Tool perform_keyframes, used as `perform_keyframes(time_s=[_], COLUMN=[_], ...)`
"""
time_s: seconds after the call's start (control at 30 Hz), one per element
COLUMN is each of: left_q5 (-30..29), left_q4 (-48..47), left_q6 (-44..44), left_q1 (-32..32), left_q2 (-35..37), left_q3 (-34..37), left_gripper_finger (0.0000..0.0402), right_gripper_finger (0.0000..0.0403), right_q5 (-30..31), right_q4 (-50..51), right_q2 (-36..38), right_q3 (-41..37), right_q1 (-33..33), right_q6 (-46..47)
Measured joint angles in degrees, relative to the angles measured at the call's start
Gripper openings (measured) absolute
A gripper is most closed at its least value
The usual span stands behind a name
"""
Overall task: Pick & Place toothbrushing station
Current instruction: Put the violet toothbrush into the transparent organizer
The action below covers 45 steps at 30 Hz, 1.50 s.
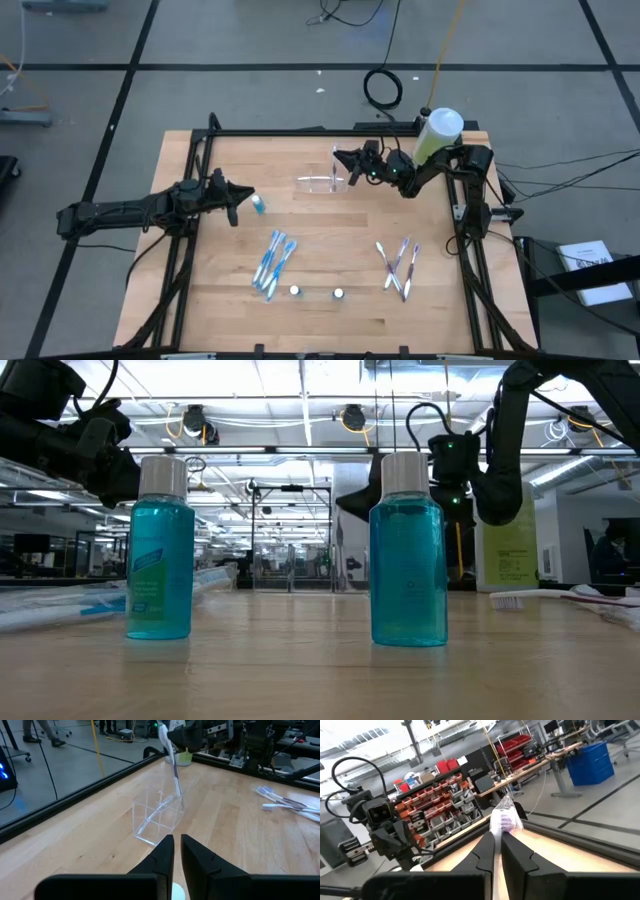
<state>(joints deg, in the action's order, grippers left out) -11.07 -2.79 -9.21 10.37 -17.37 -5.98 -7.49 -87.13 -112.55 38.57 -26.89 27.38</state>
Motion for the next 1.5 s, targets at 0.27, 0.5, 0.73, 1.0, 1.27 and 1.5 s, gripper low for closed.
perform_keyframes(time_s=[0.27, 0.5, 0.73, 1.0, 1.27, 1.5], left_q5=[0.0, 0.0, 0.0, 0.0, 0.0, 0.0], left_q4=[0.0, 0.0, 0.0, 0.0, 0.0, 0.0], left_q6=[0.0, 0.0, 0.0, 0.0, 0.0, 0.0], left_q1=[0.0, 0.0, 0.0, 0.0, 0.0, 0.0], left_q2=[0.0, 0.0, 0.0, 0.0, 0.0, 0.0], left_q3=[0.0, 0.0, 0.0, 0.0, 0.0, 0.0], left_gripper_finger=[0.0037, 0.0037, 0.0037, 0.0037, 0.0037, 0.0037], right_gripper_finger=[0.0023, 0.0061, 0.0086, 0.0123, 0.0188, 0.0231], right_q5=[0.8, 1.7, 1.7, 0.1, -3.2, -3.1], right_q4=[0.8, 1.3, 1.2, 4.7, 10.5, 25.6], right_q2=[0.0, -0.2, -0.2, -0.1, 3.5, 13.7], right_q3=[0.0, -0.1, -0.1, -0.1, -0.1, -0.2], right_q1=[0.0, -0.1, -0.4, -2.3, -2.3, -0.9], right_q6=[-0.6, -3.2, -7.1, -9.3, -14.8, -21.3])
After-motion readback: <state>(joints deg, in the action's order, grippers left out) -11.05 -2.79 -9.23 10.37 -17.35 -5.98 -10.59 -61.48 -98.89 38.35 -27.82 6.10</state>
